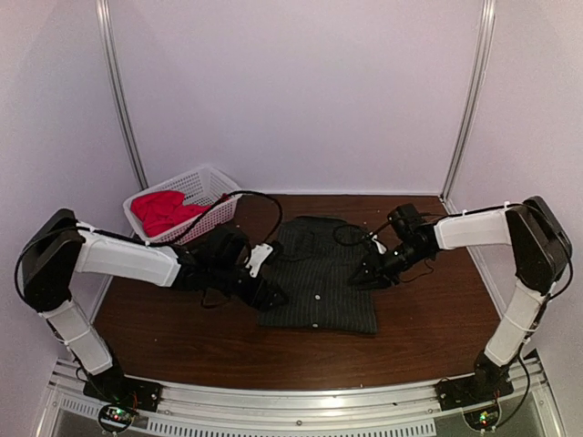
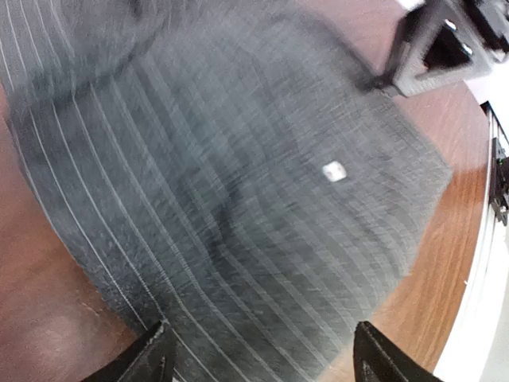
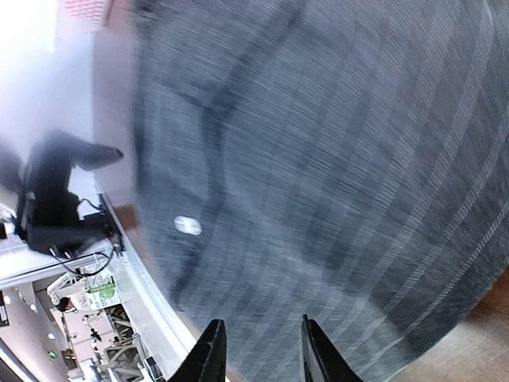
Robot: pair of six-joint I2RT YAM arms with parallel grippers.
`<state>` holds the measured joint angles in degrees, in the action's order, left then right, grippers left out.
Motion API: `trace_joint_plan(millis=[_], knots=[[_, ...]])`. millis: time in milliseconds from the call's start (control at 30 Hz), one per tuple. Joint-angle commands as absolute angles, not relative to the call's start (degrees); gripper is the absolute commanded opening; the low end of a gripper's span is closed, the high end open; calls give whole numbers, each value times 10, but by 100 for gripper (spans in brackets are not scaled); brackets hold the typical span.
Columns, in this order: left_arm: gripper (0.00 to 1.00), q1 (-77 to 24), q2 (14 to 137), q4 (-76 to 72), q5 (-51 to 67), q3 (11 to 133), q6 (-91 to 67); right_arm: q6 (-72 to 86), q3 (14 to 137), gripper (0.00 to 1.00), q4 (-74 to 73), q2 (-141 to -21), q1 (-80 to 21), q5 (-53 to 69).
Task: Fold and stack the mixed laundry pile
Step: Smooth out the 2/3-rectangle-folded T-shirt at the center of the board, then pick up the 2/3-rectangle-folded T-shirt from the center of the board.
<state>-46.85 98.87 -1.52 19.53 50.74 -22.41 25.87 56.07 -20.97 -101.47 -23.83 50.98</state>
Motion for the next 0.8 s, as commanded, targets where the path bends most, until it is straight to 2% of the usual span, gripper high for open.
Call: trace_joint_plan(millis=[0,233,467,600,700,767], knots=[[81,-535,894,-4,5,503,-49,262,631,34,-210,-970,-248,534],[82,-678,886,-39,-244,459,138,281,733,34,-198,-1059,-290,556],[81,-754,999,-83,-332,510,251,285,794,33,-161,-1175,-313,573],[80,-774,1064,-123,-353,532,301,257,823,32,-188,-1228,-315,558],[77,-776,1116,-143,-393,561,326,241,831,32,-204,-1253,-315,549],[72,-776,1145,-164,-425,575,353,229,831,32,-214,-1265,-315,543]])
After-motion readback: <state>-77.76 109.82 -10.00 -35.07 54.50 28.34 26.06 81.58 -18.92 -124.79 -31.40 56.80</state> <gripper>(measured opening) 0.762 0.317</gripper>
